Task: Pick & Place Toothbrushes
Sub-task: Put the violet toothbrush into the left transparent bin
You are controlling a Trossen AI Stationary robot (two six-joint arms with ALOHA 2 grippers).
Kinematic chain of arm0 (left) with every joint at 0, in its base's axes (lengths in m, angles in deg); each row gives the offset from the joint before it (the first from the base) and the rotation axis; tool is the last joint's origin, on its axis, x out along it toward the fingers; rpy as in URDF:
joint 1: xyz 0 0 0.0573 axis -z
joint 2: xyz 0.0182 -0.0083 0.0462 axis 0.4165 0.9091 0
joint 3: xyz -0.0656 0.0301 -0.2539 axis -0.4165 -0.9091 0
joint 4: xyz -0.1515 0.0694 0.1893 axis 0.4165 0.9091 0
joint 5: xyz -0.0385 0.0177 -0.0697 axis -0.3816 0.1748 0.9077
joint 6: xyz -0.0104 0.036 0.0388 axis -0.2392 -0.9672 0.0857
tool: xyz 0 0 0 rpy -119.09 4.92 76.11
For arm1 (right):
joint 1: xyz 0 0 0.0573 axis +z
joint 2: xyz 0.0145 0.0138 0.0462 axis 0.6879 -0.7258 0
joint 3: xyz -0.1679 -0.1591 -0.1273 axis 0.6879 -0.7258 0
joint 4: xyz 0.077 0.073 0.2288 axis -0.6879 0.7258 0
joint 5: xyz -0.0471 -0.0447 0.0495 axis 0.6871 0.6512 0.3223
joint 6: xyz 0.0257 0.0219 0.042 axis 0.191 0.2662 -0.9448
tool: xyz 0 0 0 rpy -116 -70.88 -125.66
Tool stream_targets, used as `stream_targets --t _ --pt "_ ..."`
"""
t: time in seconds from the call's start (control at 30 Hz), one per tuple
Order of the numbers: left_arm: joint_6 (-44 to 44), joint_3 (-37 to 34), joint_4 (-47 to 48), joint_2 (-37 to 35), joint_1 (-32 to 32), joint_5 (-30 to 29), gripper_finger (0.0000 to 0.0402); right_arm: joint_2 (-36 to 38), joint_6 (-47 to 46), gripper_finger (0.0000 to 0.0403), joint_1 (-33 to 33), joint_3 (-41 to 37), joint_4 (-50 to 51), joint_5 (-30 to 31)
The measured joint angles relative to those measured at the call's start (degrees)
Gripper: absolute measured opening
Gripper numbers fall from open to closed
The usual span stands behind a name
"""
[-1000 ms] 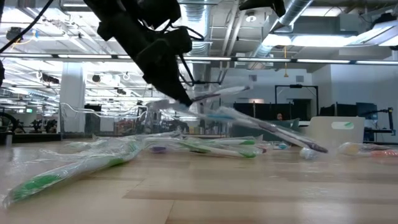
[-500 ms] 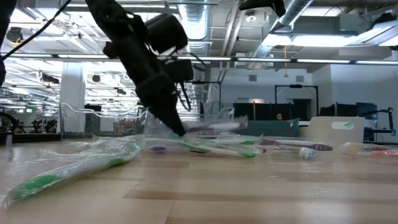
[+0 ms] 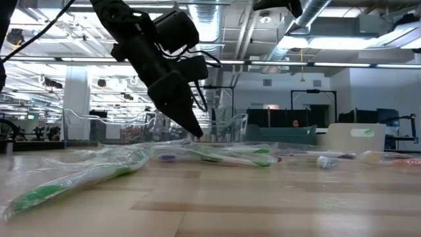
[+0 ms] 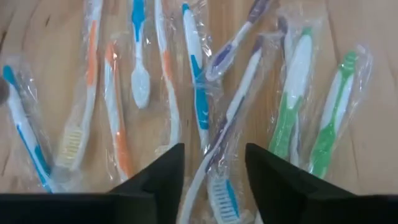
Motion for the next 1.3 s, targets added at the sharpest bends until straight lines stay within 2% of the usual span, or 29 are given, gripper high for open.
stream_targets --t 0.17,0.33,0.67,1.0,1.3 --pt "-5.1 0.0 -0.3 0.0 0.7 0.3 0.0201 0.0 0.0 0.0134 0.0 0.0 0.1 0.0" --pt "-9.0 0.0 -1.2 0.0 0.5 2.3 0.0204 0.0 0.0 0.0133 0.0 0.0 0.2 0.0" --pt "-9.1 0.2 -3.5 3.1 -1.0 4.5 0.0171 0.0 0.0 0.0135 0.0 0.0 0.4 0.0" --pt "-9.7 2.2 -3.6 6.1 -0.1 4.7 0.0162 0.0 0.0 0.0137 0.0 0.0 1.6 0.0" --pt "-10.3 2.2 -3.4 6.1 -0.2 3.4 0.0104 0.0 0.0 0.0135 0.0 0.0 1.6 0.0"
